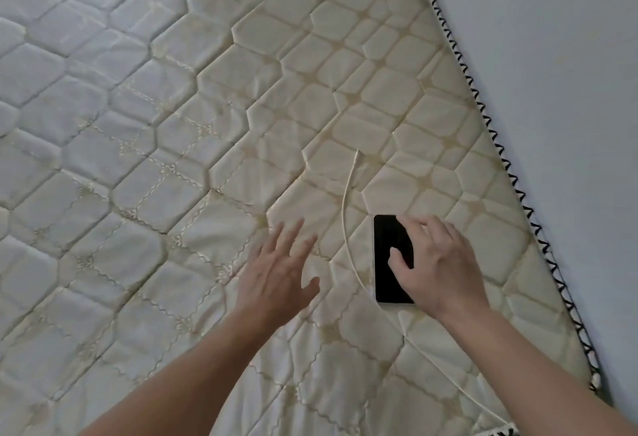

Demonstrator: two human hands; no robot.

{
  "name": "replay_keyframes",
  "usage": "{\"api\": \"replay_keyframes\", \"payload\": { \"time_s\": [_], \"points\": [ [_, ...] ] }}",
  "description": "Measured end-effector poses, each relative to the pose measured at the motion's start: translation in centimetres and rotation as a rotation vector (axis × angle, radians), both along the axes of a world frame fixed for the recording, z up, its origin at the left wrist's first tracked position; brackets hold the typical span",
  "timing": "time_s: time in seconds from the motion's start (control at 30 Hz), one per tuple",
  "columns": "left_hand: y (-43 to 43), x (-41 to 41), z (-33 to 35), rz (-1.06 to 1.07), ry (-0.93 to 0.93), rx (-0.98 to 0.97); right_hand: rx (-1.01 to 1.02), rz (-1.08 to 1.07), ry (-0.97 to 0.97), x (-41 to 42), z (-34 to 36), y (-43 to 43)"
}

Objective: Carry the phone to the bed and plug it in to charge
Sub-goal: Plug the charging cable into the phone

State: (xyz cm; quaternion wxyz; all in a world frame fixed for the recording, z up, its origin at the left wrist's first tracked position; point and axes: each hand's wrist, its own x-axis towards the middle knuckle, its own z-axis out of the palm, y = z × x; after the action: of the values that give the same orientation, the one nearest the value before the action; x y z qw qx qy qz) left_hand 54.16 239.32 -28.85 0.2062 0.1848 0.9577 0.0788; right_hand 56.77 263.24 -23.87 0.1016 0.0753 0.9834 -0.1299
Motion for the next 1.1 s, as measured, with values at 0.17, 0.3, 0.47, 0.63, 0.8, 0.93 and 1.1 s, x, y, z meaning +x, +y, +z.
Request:
{"api": "replay_keyframes", "payload": {
  "time_s": [0.17,0.3,0.47,0.63,0.8,0.93,1.1],
  "points": [
    [-0.4,-4.1,-5.9,0.02,-0.063,-0.074,-0.058,-0.009,-0.004,-4.8,-5.5,-1.2],
    [-0.3,-4.2,-8.1,0.027,-0.093,-0.096,-0.09,-0.08,0.036,-9.7,-8.3,-2.3],
    [-0.4,-3.9,-9.0,0.047,-0.081,-0.06,-0.156,-0.2,0.058,-14.7,-10.1,-3.6],
    [-0.4,-3.9,-9.3,0.052,-0.089,-0.047,-0.185,-0.436,-0.015,-17.6,-12.0,-5.3],
    [-0.6,-3.9,-9.4,0.054,-0.088,-0.028,-0.175,-0.548,-0.002,-18.4,-13.5,-5.8],
    [-0.6,-4.0,-9.2,0.062,-0.118,-0.026,-0.352,-0.594,0.055,-17.2,-12.7,-5.6],
    [-0.5,-4.2,-8.6,0.074,-0.141,-0.032,-0.518,-0.729,0.13,-10.1,-9.9,-4.6]
  ]
}}
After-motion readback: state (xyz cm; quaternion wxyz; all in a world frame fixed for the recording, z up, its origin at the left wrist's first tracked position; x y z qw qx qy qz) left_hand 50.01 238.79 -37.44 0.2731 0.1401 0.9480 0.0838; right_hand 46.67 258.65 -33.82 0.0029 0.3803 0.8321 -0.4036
